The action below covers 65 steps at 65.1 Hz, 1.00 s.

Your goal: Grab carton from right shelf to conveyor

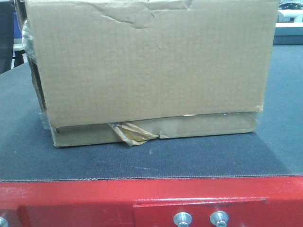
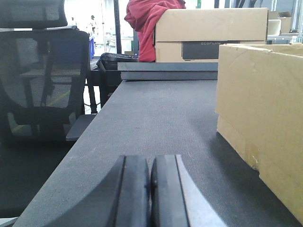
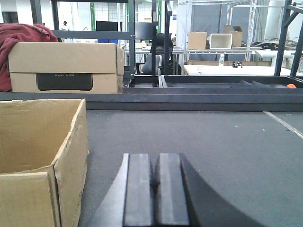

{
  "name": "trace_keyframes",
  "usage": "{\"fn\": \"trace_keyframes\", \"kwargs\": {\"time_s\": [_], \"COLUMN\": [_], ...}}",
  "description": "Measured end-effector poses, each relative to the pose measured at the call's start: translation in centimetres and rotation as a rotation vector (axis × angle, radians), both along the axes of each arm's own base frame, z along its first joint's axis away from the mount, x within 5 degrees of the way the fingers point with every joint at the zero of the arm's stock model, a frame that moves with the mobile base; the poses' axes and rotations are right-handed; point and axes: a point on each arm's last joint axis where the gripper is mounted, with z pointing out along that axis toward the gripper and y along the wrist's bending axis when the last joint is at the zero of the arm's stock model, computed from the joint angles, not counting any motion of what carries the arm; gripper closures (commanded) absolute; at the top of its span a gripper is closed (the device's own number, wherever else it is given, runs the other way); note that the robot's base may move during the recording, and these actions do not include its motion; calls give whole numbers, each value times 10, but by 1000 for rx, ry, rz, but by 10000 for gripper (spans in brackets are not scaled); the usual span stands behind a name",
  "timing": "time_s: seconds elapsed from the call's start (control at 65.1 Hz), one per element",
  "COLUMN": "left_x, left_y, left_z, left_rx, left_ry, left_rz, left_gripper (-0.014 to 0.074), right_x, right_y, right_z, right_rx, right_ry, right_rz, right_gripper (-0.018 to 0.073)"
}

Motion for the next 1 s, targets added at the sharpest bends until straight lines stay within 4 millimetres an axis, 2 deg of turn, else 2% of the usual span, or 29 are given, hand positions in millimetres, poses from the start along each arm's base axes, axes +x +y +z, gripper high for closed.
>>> {"fn": "trace_keyframes", "kwargs": {"time_s": [0.2,0.63,0.999], "left_x": [0,0,0], "left_y": [0,0,0], "left_z": [0,0,0], "left_rx": [1,1,1], "left_ry": [0,-2,-2], "left_rz": [0,0,0], "left_gripper": [592,592,592], "right_x": [2,1,2], "right_y": [2,-1,-1], "right_z": [-16,-122,-125], "right_rx": [-10,2,2], "right_ry": [32,104,85], "right_rz": [9,-42,-45], "right_gripper": [629,629,629]}}
